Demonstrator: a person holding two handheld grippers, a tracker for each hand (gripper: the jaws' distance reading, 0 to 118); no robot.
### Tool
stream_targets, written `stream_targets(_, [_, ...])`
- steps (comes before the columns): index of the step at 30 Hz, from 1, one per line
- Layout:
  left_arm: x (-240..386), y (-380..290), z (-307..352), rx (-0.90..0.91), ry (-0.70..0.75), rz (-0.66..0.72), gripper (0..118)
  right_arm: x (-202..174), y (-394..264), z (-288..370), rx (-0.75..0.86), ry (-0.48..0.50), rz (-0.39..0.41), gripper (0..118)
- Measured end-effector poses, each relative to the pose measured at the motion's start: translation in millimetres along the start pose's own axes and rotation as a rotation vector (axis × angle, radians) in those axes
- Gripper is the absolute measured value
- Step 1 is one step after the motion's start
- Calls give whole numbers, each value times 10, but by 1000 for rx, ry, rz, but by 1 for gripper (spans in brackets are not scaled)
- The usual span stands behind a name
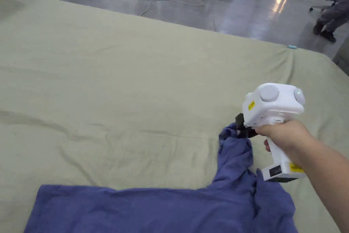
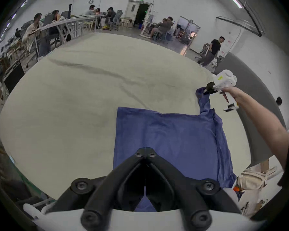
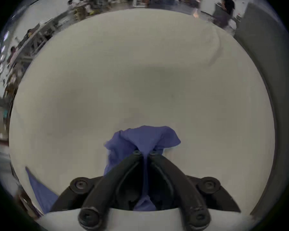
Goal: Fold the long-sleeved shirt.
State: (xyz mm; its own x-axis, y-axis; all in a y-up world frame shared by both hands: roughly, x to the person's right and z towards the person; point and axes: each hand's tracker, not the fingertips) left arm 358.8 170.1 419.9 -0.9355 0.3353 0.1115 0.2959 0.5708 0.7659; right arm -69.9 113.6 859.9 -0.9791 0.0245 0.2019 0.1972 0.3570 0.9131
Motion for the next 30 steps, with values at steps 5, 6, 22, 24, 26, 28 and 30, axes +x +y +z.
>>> stream_targets(5, [110, -53, 183, 38, -31, 1, 0, -122, -978, 1286, 227, -31, 146, 0])
stream_targets(6, [128, -66, 234, 49, -38, 3, 0, -171, -1239, 1442, 225, -8, 175, 0])
stream_targets(22, [168, -466, 546, 34, -35, 51, 0, -554, -3092, 629, -98, -33, 47, 17])
stream_targets(24, [202, -494, 567, 30, -37, 47, 0, -467, -3041, 931, -46, -13, 29, 73])
stream_targets(26, [218, -529, 588, 32, -34, 39, 0, -374, -3091, 1392, 104, -48, 1, 113])
stream_targets(28, [237, -554, 569, 33, -29, 30, 0, -308, -3180, 1810, 215, -11, -13, 113])
stream_targets(30, [240, -586, 512, 26, -7, 20, 8, -188, -3340, 2042, 276, 62, -63, 113])
